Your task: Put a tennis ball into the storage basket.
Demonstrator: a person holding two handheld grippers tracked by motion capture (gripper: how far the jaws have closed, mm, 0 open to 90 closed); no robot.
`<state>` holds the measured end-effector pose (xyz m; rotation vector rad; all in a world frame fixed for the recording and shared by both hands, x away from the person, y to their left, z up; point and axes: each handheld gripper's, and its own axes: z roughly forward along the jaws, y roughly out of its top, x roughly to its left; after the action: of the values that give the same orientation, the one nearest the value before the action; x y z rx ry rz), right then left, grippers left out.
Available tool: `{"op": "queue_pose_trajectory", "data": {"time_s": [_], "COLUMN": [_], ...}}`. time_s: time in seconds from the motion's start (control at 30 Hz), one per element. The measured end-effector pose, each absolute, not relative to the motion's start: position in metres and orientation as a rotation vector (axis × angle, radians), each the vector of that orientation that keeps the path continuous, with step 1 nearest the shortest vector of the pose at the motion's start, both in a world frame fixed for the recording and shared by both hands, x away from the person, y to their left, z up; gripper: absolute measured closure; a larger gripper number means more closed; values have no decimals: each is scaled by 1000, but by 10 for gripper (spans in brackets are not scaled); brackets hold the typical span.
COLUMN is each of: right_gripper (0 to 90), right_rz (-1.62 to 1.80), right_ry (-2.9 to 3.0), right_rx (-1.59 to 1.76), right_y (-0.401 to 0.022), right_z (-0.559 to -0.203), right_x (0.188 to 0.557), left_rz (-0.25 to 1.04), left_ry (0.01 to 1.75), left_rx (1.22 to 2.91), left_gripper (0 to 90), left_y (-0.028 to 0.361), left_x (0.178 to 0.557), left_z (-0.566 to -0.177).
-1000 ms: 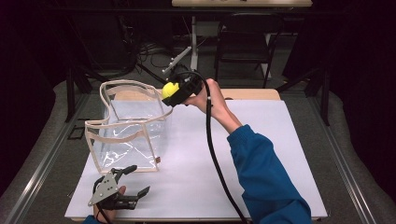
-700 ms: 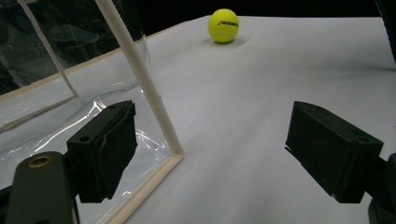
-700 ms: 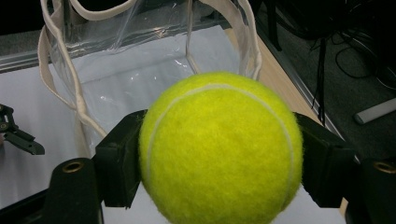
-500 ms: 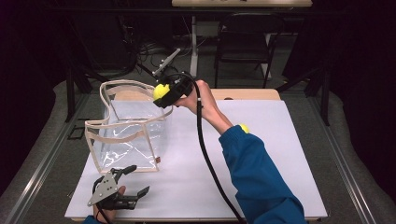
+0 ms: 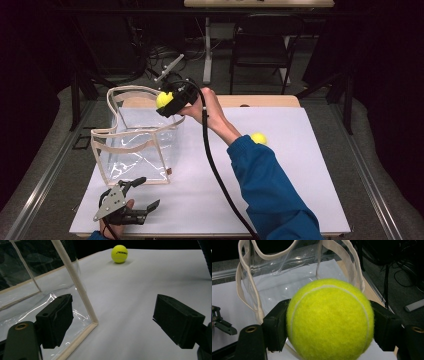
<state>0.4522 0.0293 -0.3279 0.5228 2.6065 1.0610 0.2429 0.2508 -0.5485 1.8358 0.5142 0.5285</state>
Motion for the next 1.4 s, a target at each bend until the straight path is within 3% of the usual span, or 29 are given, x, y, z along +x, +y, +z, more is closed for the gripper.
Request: {"op": "queue_pose_trajectory", "data": {"time_s": [1.4], "right_gripper": [248], "right_rz": [983], "right_ry": [2657], "right_rx": [535], "right_y": [66], "right_z": [-352], "right_x": [455], "left_rz": [526], "left_ry": [515], "left_rx": [1834], "left_gripper": [161], "left_y": [253], "left_x": [242], "left_z": [-548]}}
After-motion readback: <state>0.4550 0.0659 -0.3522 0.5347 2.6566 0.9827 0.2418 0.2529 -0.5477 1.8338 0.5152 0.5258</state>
